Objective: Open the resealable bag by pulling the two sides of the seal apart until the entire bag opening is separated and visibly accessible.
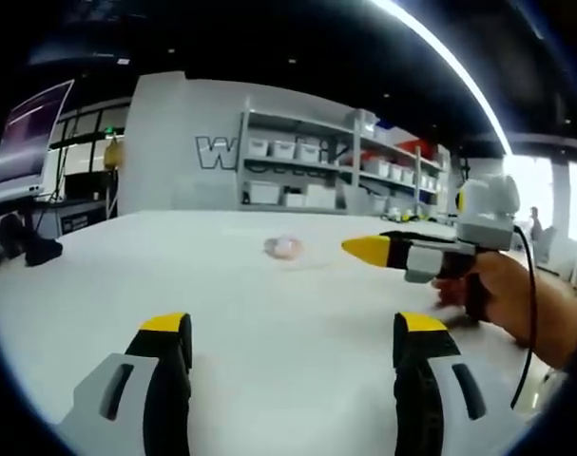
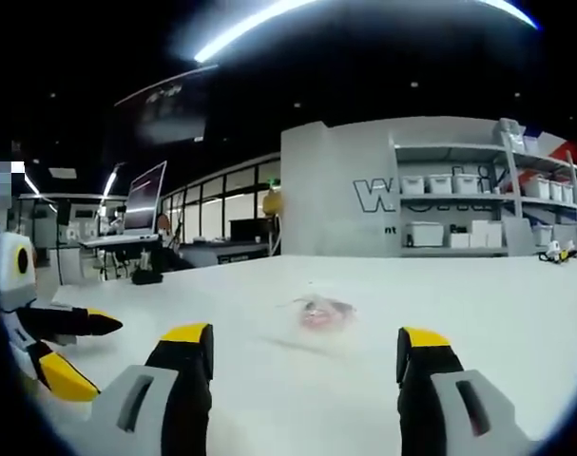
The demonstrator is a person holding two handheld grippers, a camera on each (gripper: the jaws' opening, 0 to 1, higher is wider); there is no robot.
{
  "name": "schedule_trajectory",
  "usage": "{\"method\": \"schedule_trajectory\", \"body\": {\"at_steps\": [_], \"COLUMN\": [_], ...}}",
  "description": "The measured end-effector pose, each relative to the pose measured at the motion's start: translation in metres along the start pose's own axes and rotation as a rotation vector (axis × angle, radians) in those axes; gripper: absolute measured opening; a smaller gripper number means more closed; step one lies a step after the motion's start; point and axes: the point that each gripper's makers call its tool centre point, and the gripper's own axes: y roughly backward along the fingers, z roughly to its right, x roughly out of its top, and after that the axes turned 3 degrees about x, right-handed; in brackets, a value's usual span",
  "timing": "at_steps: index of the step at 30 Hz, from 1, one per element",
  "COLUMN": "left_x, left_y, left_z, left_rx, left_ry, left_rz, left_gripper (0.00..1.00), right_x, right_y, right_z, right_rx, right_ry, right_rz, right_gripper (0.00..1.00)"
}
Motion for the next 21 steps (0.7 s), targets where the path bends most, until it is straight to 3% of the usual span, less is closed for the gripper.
{"method": "schedule_trajectory", "body": {"at_steps": [7,11,17,21], "left_x": [0.003,0.013,0.017,0.027], "left_y": [-0.001,-0.001,-0.007,-0.012], "left_z": [-0.001,-0.009,-0.009,-0.011], "left_rx": [0.012,0.035,0.041,0.043], "left_ry": [0.015,0.028,-0.007,-0.016], "left_rz": [0.014,0.045,0.042,0.064], "left_gripper": [0.86,0.85,0.85,0.86], "right_x": [0.000,0.002,0.004,0.007], "right_y": [0.008,0.012,0.015,0.020], "right_z": [-0.002,0.000,0.003,0.005], "right_rx": [-0.004,-0.010,-0.019,-0.027], "right_ry": [0.010,0.008,0.007,0.006], "right_rz": [0.003,0.011,0.018,0.027], "right_gripper": [0.80,0.80,0.80,0.80]}}
